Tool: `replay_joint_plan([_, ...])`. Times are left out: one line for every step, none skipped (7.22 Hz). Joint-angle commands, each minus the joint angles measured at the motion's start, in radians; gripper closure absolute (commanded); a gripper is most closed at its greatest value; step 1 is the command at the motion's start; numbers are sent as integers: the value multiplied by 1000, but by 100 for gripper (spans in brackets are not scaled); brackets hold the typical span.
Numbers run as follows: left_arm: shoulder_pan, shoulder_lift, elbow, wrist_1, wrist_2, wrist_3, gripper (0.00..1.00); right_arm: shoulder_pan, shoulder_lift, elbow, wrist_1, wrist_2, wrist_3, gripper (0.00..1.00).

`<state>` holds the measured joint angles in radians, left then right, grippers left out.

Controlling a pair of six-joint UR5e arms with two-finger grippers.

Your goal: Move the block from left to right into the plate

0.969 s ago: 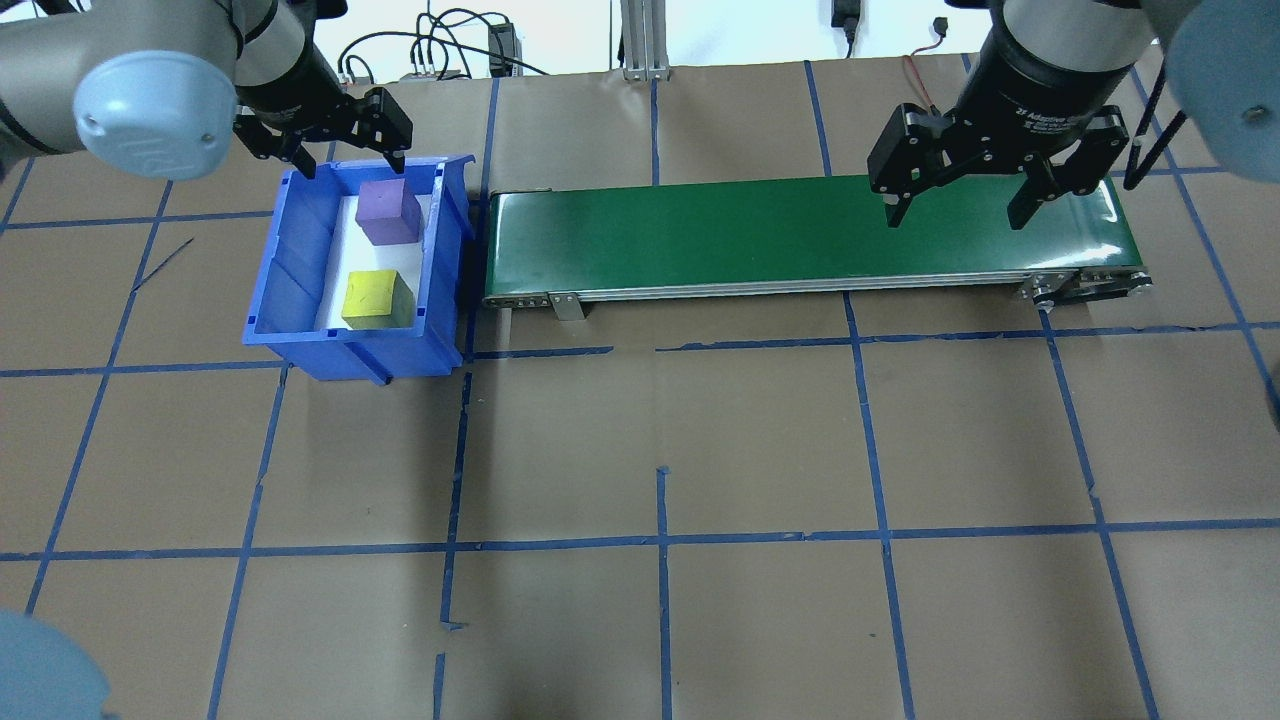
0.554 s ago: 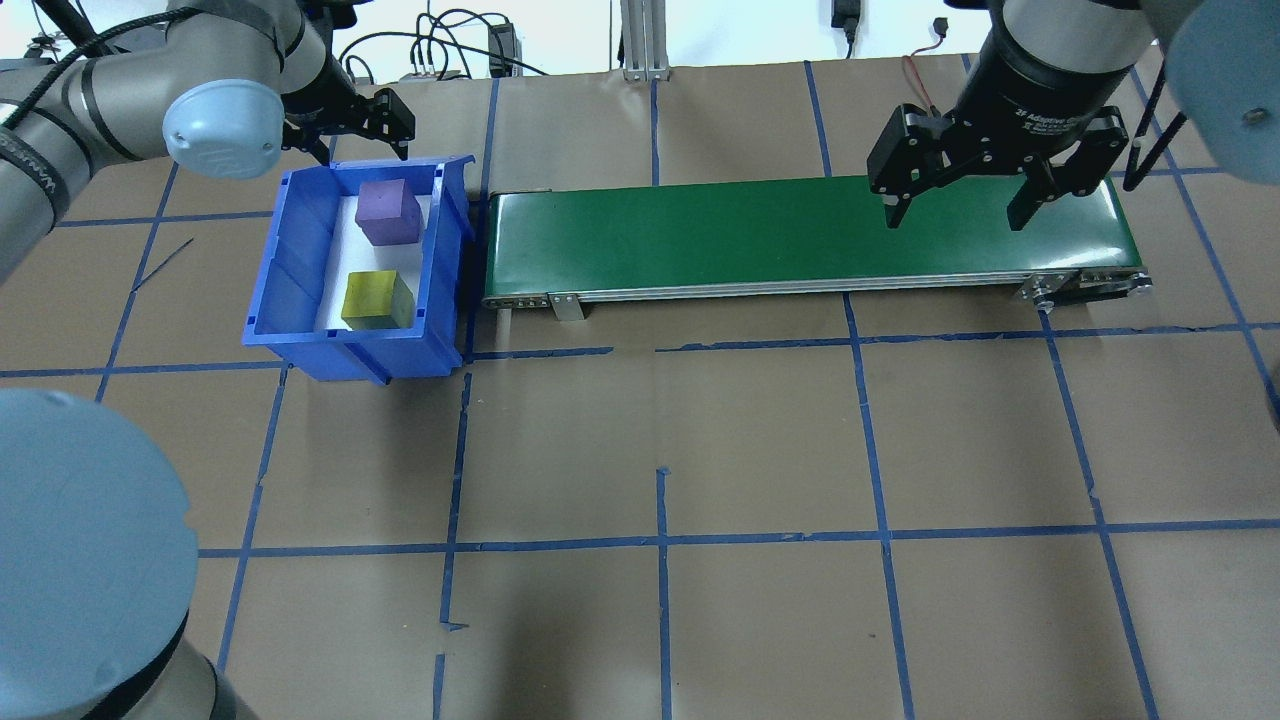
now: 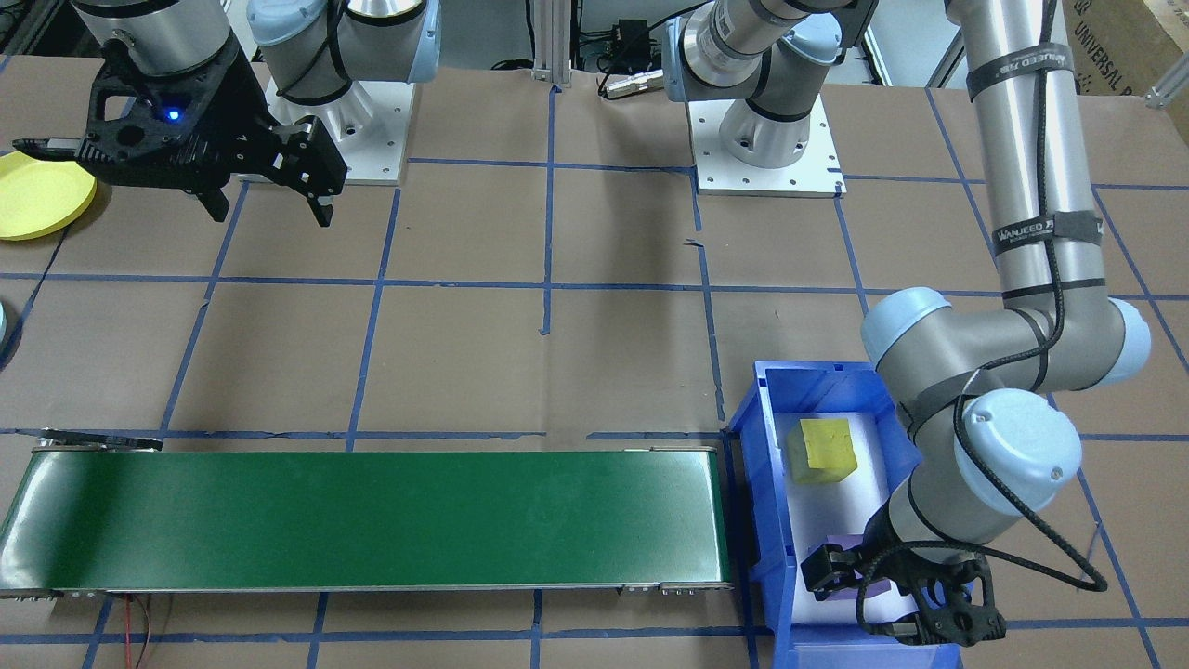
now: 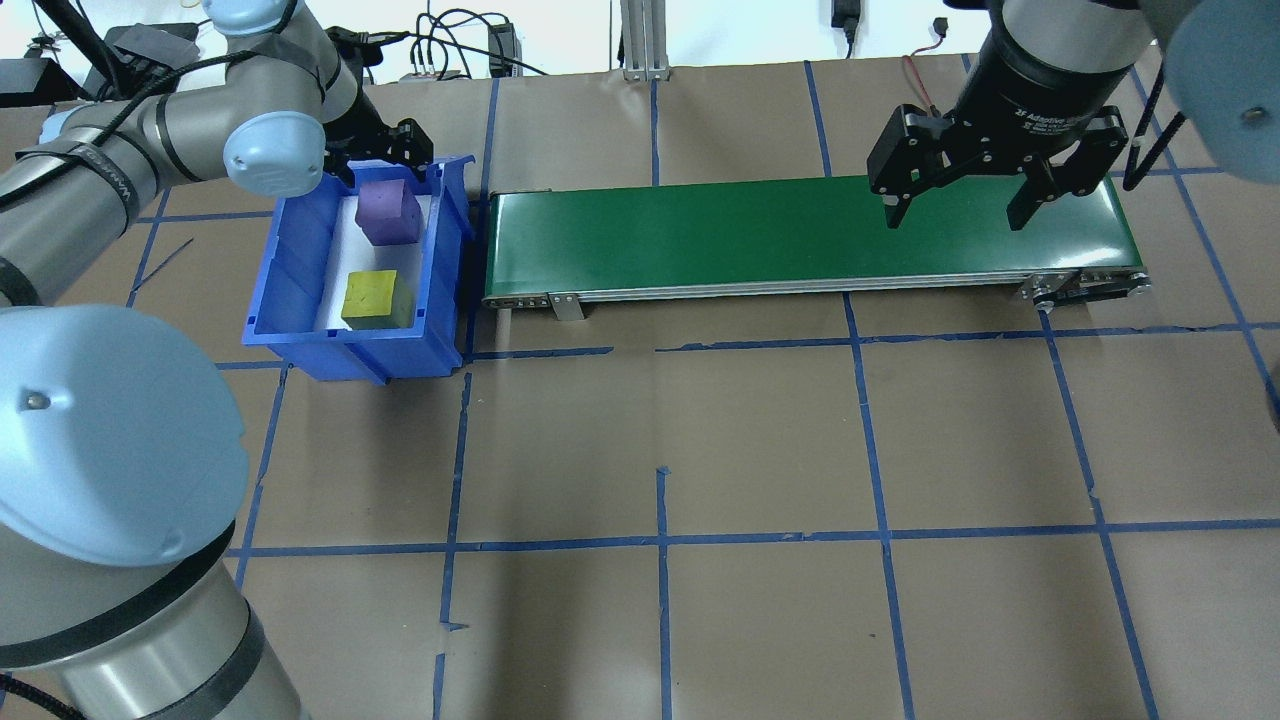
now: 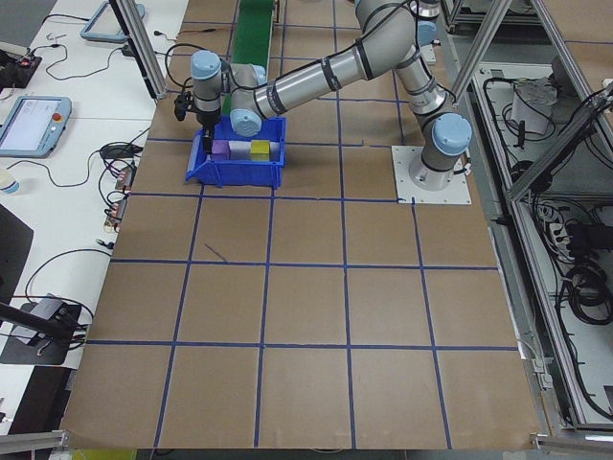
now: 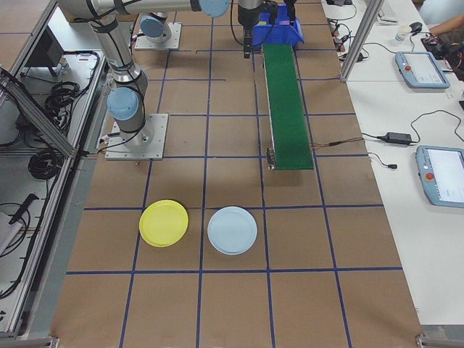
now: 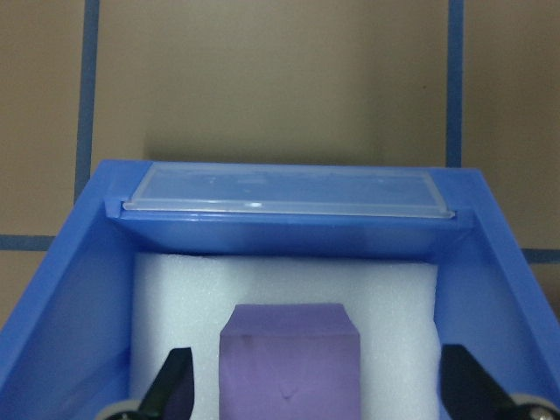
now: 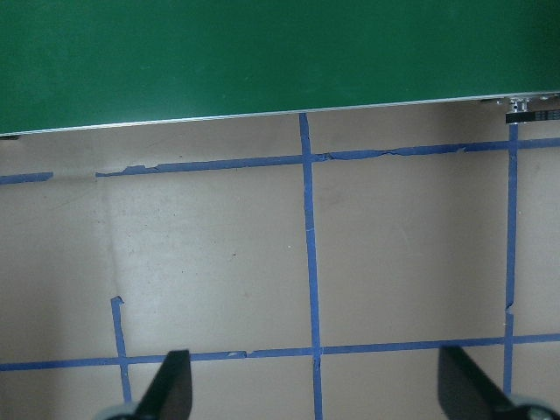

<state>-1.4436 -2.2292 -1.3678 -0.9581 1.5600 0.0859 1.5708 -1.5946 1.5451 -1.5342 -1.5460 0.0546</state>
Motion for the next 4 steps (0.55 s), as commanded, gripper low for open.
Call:
replay_joint_plan([0,-33,4,2,2,2,3,0,-1,1,0,0,-2,0])
replay_joint_plan([0,-35,10,-16,20,2,4,0,-1,0,0,0,-2,0])
replay_joint_plan([0,-36,18,-55,23,2,9,0,-1,0,0,0,-2,0])
replay_joint_plan([0,-33,19,-73,23,5,25,0,-1,0,0,0,-2,0])
